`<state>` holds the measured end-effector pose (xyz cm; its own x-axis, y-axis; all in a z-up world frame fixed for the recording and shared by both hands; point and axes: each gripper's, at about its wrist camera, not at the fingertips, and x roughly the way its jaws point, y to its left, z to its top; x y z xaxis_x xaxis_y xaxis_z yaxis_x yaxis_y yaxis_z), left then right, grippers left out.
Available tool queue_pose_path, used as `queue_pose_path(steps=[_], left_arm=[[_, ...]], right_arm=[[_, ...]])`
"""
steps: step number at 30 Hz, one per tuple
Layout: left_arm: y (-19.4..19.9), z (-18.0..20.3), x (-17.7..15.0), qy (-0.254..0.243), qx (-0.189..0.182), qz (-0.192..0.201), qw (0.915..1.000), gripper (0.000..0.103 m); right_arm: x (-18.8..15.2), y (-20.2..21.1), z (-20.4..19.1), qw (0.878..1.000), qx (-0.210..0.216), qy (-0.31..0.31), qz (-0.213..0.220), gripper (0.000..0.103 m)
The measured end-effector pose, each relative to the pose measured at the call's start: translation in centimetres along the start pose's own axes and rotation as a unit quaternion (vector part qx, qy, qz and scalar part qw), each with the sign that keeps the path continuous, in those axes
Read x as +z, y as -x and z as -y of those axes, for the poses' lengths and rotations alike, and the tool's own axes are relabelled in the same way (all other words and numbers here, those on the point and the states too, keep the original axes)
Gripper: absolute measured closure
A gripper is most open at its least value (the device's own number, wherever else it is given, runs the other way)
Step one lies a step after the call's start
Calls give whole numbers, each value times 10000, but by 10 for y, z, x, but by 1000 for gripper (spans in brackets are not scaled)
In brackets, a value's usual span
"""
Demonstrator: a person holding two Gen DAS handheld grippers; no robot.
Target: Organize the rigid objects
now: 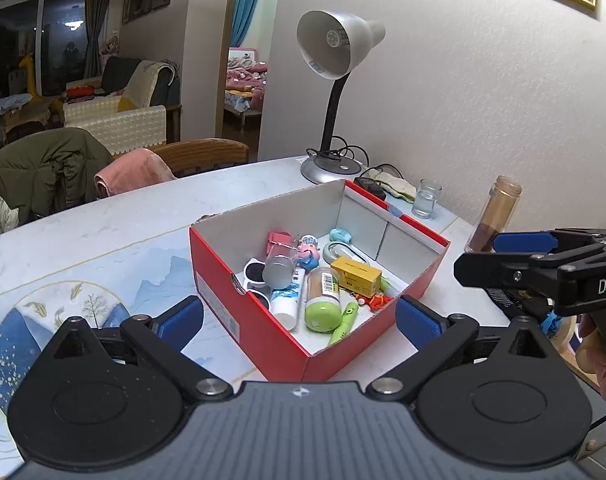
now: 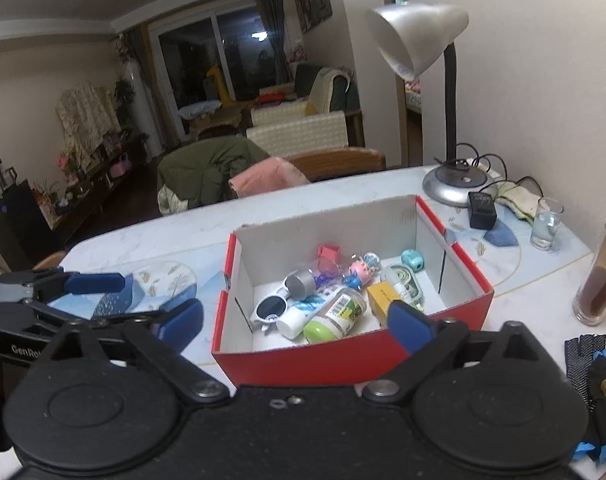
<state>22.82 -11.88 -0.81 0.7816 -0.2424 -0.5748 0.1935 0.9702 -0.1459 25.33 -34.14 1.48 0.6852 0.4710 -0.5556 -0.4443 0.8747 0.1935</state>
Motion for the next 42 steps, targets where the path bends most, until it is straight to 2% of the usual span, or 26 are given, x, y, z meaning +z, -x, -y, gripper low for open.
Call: queue_pose_path(steps=[7, 12, 16, 42], left_arm=[[8, 7, -2, -118, -55, 10, 9999, 0], [12, 10, -2, -74, -227, 91, 9997, 0], [14, 13, -1, -106, -73, 153, 9998, 0], [8, 13, -3, -232, 117, 58, 9996, 0]], right_arm=[[-1, 9, -3, 9998, -60, -93, 148, 0], [-4, 13, -5, 9997, -70, -156, 152, 0], [-7, 14, -5, 9997, -74, -189, 143, 0], [-15, 19, -3, 9995, -78, -289, 70, 0]])
